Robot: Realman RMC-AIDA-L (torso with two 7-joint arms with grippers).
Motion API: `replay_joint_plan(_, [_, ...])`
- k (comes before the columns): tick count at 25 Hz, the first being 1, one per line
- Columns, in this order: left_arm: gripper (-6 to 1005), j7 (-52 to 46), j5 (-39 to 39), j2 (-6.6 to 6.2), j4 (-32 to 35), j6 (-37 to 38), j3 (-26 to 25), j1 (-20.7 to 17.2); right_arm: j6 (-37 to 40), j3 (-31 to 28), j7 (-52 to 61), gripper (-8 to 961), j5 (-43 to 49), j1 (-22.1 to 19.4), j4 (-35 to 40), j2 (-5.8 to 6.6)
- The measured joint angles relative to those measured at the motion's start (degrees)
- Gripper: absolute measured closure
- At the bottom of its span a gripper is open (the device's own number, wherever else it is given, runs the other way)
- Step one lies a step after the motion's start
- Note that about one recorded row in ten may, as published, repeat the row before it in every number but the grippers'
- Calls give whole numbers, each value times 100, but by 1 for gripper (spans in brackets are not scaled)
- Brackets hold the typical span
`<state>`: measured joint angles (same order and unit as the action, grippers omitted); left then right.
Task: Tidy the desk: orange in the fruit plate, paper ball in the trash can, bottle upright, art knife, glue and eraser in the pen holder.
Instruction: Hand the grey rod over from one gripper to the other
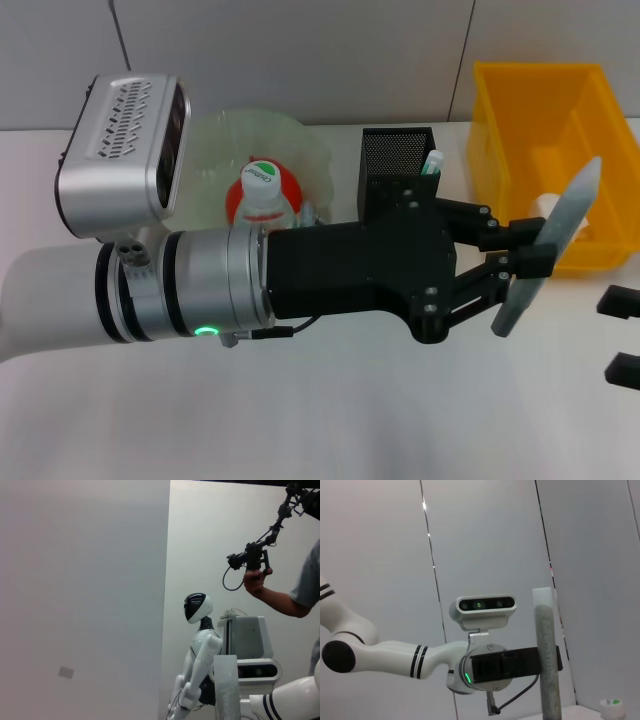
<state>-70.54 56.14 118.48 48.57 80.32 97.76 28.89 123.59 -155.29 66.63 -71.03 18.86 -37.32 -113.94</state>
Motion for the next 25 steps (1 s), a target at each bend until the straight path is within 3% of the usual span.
replay_joint_plan(4, [859, 114, 3, -2, -144, -75, -57, -22, 99, -148, 5, 368, -196, -20, -23, -7])
replay_joint_plan(12, [858, 478, 142, -1, -662, -90, -87, 29, 148, -188, 182, 368, -1495, -261, 273, 147])
replay_joint_plan(17, [858, 628, 416, 24, -704, -79, -20, 9, 147, -79, 204, 369, -1486, -100, 291, 49])
replay_joint_plan(25, [857, 736, 455, 12, -762, -110, 132, -10, 127, 496, 227, 369, -1486, 21, 414, -5])
